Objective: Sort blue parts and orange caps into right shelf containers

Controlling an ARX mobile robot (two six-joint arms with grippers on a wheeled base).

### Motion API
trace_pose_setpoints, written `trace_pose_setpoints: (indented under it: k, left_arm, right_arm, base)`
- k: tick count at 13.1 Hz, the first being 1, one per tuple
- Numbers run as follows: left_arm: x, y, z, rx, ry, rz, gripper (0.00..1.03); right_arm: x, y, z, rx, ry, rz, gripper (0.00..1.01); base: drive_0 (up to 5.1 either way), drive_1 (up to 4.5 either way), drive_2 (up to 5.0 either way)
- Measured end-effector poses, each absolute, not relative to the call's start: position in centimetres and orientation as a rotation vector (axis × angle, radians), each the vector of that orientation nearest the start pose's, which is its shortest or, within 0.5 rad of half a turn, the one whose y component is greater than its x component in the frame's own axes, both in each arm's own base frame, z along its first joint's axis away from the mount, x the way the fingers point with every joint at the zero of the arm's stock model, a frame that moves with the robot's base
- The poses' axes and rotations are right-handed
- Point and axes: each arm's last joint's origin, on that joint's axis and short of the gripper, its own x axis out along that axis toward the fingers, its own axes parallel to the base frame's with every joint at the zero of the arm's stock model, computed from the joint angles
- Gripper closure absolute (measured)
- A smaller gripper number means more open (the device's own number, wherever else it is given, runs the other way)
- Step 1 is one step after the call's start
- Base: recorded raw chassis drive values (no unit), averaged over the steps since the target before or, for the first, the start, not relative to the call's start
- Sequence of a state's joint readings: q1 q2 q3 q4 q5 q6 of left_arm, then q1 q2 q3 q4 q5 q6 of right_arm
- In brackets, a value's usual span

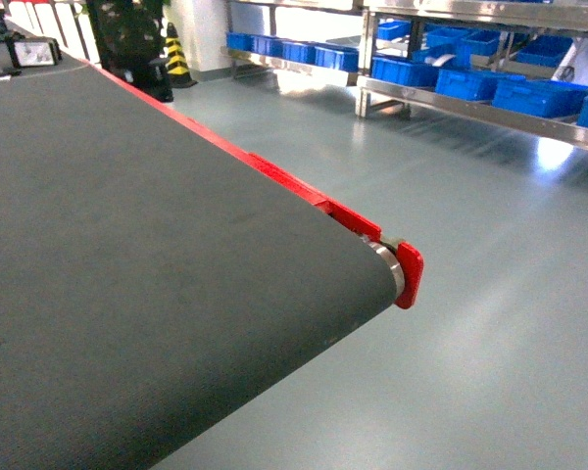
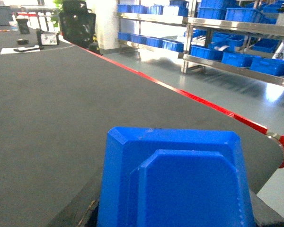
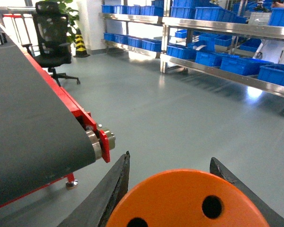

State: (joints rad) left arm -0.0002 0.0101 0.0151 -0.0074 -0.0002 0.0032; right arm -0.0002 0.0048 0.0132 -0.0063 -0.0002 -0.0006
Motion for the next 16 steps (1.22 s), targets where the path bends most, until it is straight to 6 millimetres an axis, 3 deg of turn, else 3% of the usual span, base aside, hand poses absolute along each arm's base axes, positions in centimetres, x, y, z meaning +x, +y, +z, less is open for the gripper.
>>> trace_pose_setpoints:
  k: [16]
  left_arm:
    - [9.74, 0.0, 16.71, 0.003, 0.002, 0.0, 0.59]
  right_arm:
    - [9.72, 0.0, 16.7, -0.001, -0.002, 0.0, 0.57]
  base:
    - [-1.6, -1.6, -1.6]
